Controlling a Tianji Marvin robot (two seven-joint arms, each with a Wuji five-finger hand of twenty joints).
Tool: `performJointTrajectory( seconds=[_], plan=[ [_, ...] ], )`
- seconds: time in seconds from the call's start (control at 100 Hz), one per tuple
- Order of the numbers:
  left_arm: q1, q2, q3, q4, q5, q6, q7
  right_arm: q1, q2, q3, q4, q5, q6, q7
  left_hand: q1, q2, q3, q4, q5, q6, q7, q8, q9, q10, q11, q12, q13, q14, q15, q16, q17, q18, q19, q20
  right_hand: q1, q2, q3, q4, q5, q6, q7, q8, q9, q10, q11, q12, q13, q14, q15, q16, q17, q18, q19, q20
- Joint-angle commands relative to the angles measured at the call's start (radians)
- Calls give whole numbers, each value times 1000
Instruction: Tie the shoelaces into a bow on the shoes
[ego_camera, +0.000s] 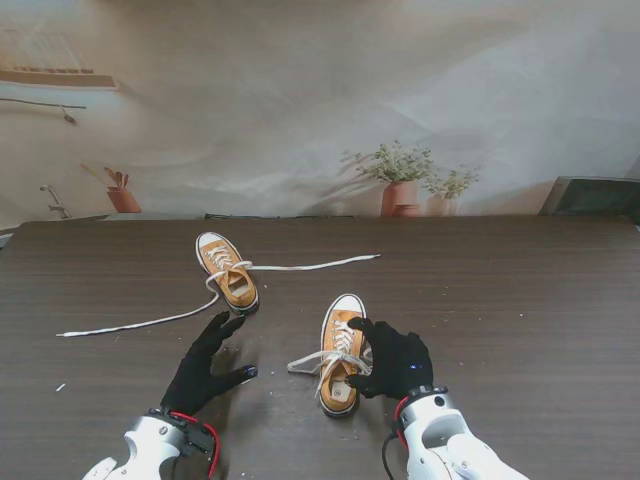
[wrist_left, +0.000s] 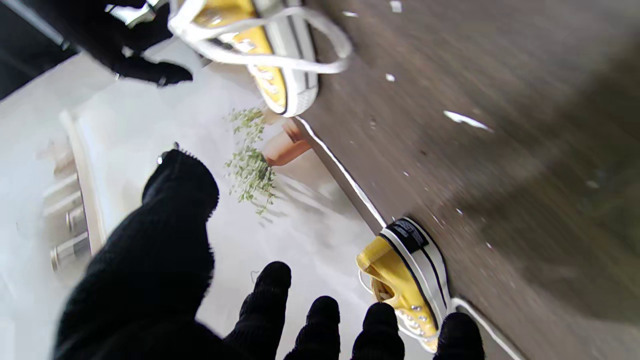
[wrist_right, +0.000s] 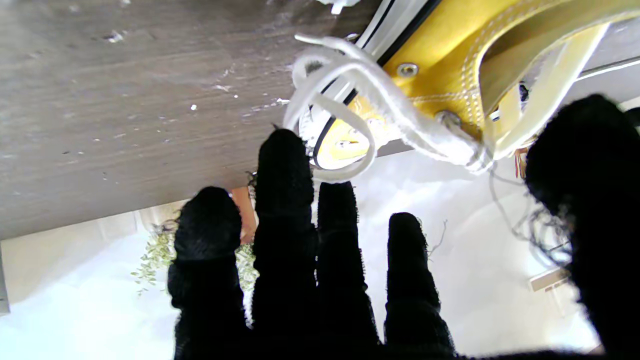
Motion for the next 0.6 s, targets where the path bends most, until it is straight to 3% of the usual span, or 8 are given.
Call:
performJointTrajectory(
  seconds=[0.0,0.13,0.34,0.59],
  plan=[
    [12,7,-4,4,-12,-7,-10,30,2,-15,21,-15,-4,16,13,20,-28,15,21,-15,0,15,12,-11,16,5,16,-12,-1,-12,-5,-52,7,22,-14,14,-42,1,2,-27,11,-25,-20,2,-5,-1,0,9,-7,15,2,5,3,13],
    [20,9,-7,17,103,-13,50,83,9,-65,74,-71,6,-1,10,18,-26,16,38,-11,8,19,29,-4,32,7,29,-1,2,-8,4,-33,12,29,-31,28,-49,2,15,-37,20,-22,0,0,-1,0,23,7,-3,14,25,9,10,10],
    [30,21,-20,4,235,-11,88,149,20,-141,122,-149,58,1,-1,22,-19,19,48,-14,12,21,36,-1,45,6,53,9,9,1,12,-27,13,34,-36,28,-45,2,23,-45,21,-22,0,-3,-4,-1,30,3,-3,10,37,8,14,4],
    [38,25,-12,-1,274,-15,105,242,24,-223,194,-206,125,-12,-6,19,-3,21,63,-11,19,24,53,8,62,7,70,17,12,8,27,-15,16,40,-17,24,-38,6,25,-70,27,-19,17,-3,3,0,60,6,-3,3,67,12,21,-8]
  ],
)
